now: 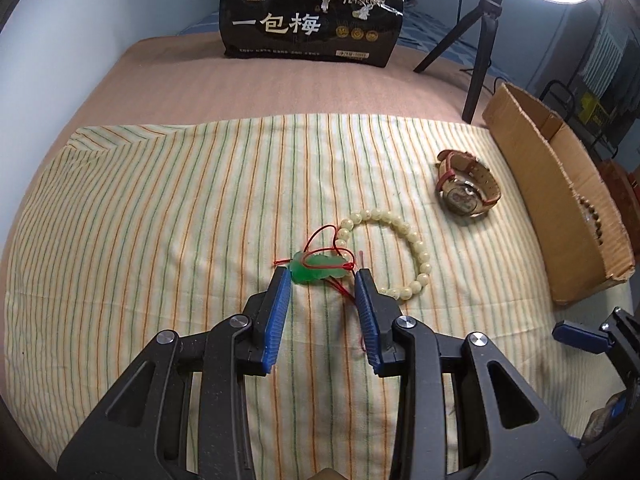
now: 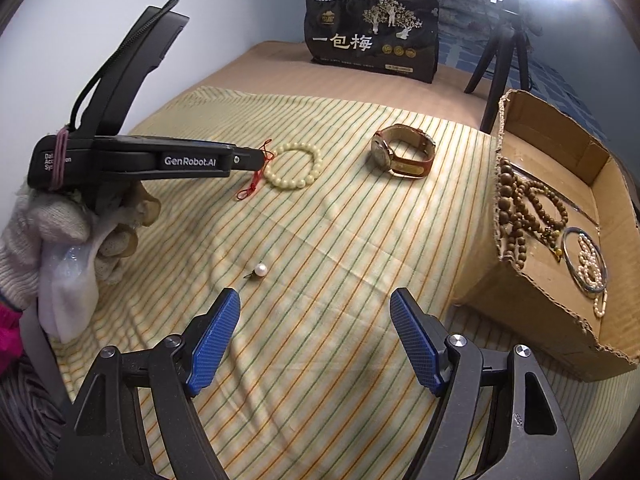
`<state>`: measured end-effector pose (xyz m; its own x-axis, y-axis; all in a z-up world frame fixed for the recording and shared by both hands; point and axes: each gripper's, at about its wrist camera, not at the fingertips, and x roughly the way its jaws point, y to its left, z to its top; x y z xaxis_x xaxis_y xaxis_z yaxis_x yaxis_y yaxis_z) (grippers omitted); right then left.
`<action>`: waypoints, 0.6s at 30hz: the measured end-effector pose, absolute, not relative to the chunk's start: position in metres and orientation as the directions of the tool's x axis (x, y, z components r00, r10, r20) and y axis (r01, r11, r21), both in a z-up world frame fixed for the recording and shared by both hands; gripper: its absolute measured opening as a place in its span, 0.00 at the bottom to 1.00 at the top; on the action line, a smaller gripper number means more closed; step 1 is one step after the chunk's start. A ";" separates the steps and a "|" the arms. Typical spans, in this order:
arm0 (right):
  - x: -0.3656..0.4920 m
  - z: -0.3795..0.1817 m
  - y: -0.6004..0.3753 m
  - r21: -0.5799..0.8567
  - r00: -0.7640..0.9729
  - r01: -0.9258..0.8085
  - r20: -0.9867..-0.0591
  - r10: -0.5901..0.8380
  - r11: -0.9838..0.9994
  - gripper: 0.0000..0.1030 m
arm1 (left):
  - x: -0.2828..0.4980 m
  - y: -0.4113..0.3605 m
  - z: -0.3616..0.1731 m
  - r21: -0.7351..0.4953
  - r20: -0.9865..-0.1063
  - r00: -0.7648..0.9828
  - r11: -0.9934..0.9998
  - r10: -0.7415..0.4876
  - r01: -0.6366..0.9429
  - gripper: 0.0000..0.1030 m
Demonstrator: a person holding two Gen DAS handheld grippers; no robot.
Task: Organize jewelry
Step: 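Close left tool on green jade pendant while right tool approaches pearl earring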
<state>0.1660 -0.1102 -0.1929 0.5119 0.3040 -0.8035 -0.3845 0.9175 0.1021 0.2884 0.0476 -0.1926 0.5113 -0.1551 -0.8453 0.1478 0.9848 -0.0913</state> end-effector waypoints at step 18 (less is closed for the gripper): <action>0.179 -0.209 -0.092 0.108 0.480 -0.425 -0.815 0.324 0.899 0.75 | 0.302 0.046 -0.206 -0.026 -0.835 0.540 0.988 -0.106 0.153 0.32</action>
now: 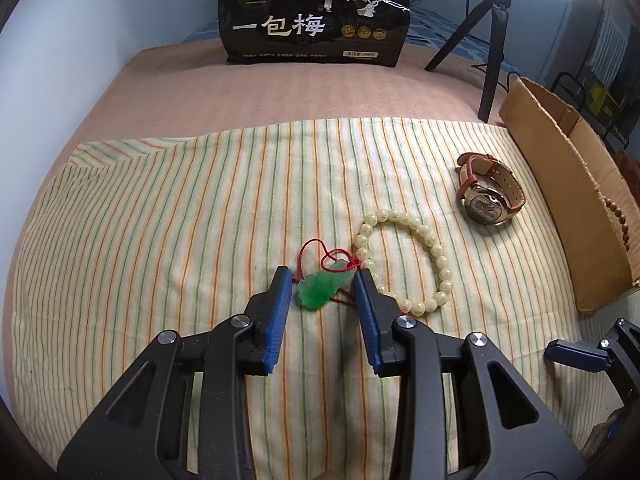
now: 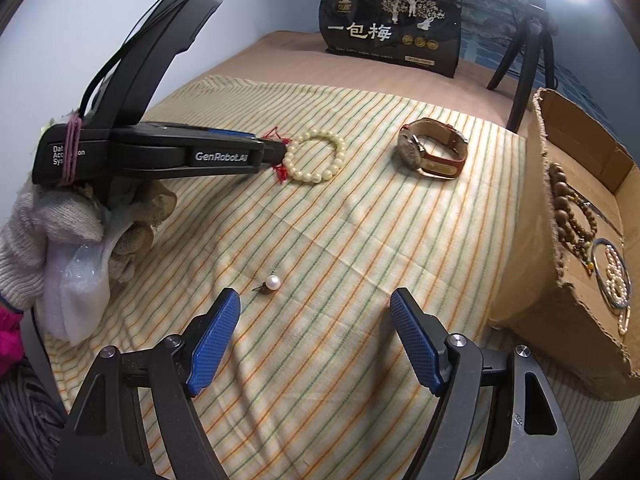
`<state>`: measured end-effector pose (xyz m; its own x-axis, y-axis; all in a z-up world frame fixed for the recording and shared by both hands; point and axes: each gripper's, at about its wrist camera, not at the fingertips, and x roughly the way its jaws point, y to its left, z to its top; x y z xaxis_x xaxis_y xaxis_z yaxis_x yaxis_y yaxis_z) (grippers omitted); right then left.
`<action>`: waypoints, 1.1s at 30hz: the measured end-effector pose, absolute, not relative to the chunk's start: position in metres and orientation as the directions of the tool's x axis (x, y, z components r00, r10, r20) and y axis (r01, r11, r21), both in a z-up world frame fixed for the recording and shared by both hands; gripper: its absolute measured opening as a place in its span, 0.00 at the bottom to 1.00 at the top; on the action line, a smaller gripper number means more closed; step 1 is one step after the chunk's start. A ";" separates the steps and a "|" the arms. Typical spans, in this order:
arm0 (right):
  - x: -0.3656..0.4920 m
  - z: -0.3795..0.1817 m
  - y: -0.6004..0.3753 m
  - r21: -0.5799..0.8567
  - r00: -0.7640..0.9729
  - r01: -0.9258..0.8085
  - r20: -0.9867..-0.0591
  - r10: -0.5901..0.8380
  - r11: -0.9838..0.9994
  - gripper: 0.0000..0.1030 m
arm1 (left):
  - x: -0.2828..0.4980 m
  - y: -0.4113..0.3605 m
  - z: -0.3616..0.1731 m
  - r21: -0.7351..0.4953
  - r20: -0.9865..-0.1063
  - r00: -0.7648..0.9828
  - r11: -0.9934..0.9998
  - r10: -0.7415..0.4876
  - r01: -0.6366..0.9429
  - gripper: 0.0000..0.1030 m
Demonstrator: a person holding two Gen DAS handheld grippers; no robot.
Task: Organize jewelry
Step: 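Close left tool on green jade pendant while right tool approaches pearl earring, then lift the jade pendant with the left tool while the right tool grasps the pearl earring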
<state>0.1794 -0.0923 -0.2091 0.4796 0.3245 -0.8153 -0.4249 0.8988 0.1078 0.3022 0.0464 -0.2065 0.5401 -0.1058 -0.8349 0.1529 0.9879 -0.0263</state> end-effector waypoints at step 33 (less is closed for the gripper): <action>0.183 -0.214 -0.089 0.077 0.492 -0.486 -0.799 0.345 0.871 0.07 | 0.294 0.055 -0.191 -0.022 -0.834 0.547 0.994 -0.078 0.108 0.26</action>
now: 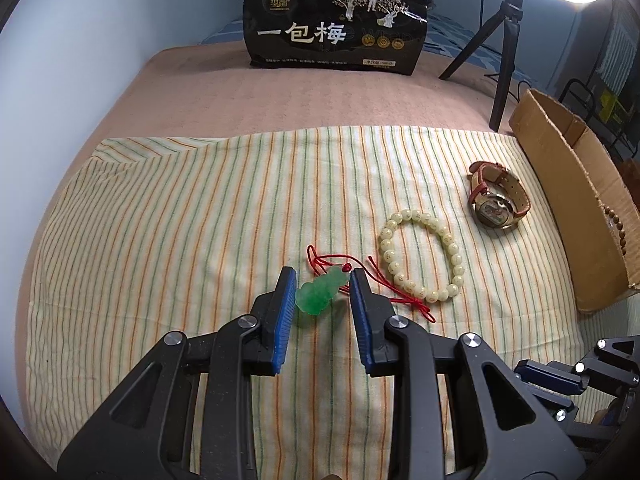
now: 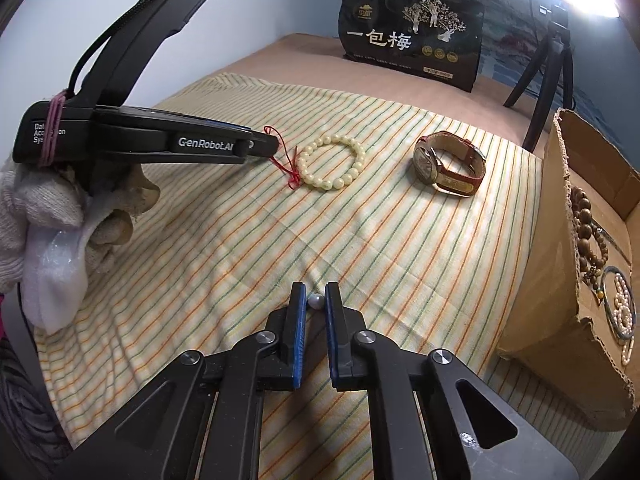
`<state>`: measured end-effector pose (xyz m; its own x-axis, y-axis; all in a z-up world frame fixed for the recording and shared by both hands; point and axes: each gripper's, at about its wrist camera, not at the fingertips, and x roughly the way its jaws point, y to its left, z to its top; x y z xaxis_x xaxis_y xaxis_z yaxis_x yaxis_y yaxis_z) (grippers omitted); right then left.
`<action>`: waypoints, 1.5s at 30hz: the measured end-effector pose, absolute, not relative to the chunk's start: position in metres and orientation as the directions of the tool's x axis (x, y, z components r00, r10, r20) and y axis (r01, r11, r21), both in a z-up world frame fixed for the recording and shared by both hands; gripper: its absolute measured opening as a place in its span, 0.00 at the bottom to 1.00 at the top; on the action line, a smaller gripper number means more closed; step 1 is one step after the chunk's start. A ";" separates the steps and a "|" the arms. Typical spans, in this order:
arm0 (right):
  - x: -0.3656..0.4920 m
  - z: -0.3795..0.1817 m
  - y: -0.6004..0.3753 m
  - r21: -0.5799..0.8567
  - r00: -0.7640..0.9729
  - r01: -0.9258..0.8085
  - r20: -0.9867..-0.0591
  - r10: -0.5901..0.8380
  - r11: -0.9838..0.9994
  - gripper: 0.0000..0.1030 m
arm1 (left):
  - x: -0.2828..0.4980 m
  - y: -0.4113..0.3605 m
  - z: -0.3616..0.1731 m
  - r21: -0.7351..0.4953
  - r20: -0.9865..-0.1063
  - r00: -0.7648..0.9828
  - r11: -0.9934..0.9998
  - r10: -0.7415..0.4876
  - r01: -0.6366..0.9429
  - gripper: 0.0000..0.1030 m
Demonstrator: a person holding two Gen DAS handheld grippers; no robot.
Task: Organize jewelry
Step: 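Lift the jade pendant with the left tool while the right tool grasps the pearl earring, then carry jade pendant in left tool over box while right tool carries pearl earring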
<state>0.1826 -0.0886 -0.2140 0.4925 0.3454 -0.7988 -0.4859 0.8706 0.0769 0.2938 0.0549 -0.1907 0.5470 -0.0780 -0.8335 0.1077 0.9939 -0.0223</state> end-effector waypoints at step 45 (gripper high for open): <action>0.182 -0.067 -0.278 0.186 0.752 -0.181 -0.606 0.258 0.966 0.07 | 0.255 -0.080 -0.010 -0.305 -0.538 0.675 0.863 -0.505 0.404 0.26</action>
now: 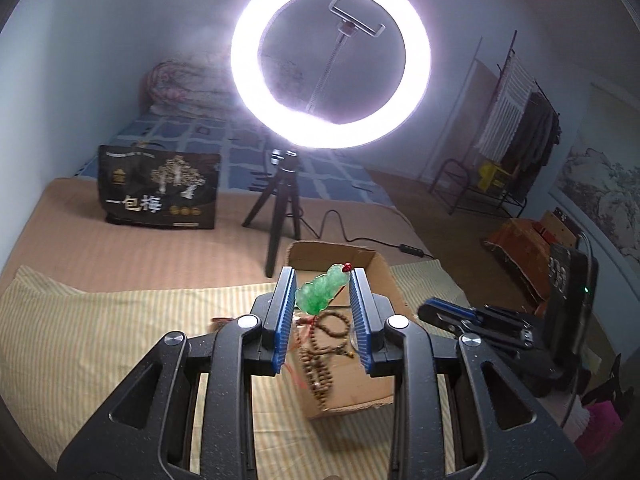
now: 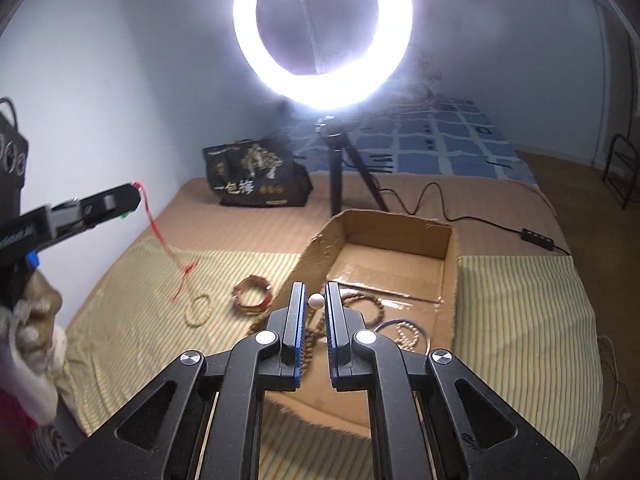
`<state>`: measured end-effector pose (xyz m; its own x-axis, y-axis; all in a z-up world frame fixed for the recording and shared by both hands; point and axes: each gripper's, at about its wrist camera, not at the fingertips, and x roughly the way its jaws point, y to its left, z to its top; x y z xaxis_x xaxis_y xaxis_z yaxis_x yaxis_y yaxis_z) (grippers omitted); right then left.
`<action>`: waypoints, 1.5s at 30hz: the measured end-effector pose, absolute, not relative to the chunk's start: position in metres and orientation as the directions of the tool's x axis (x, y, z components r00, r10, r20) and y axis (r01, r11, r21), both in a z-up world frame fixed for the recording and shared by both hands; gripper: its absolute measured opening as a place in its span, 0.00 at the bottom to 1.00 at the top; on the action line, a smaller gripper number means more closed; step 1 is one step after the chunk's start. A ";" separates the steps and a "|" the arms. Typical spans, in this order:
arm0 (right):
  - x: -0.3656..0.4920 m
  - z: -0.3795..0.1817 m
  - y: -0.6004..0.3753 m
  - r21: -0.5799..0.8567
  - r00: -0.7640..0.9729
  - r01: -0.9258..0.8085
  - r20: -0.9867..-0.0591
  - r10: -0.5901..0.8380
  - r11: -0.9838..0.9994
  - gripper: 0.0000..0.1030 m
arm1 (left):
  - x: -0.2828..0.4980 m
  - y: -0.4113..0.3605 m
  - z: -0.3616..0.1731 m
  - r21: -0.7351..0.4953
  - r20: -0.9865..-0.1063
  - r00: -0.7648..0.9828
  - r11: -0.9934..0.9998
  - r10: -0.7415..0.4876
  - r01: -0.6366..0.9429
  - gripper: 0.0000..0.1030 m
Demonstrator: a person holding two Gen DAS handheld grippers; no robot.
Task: Organize jewelry
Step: 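Carry jade pendant in left tool over box while right tool carries pearl earring, then open right tool over box releasing earring while left tool releases jade pendant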
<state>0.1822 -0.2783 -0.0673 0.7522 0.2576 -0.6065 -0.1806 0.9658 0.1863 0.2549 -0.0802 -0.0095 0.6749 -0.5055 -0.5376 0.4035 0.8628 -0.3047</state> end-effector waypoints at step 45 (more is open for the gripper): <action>0.240 -0.089 -0.351 0.232 0.743 0.037 -0.657 0.129 0.972 0.64 | 0.273 -0.160 -0.071 -0.202 -0.688 0.569 0.872 -0.450 0.445 0.46</action>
<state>0.2398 -0.3512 -0.0891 0.7426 0.1288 -0.6572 0.0372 0.9719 0.2324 0.2727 -0.1599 -0.0715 0.5689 -0.4501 -0.6883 0.4452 0.8723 -0.2025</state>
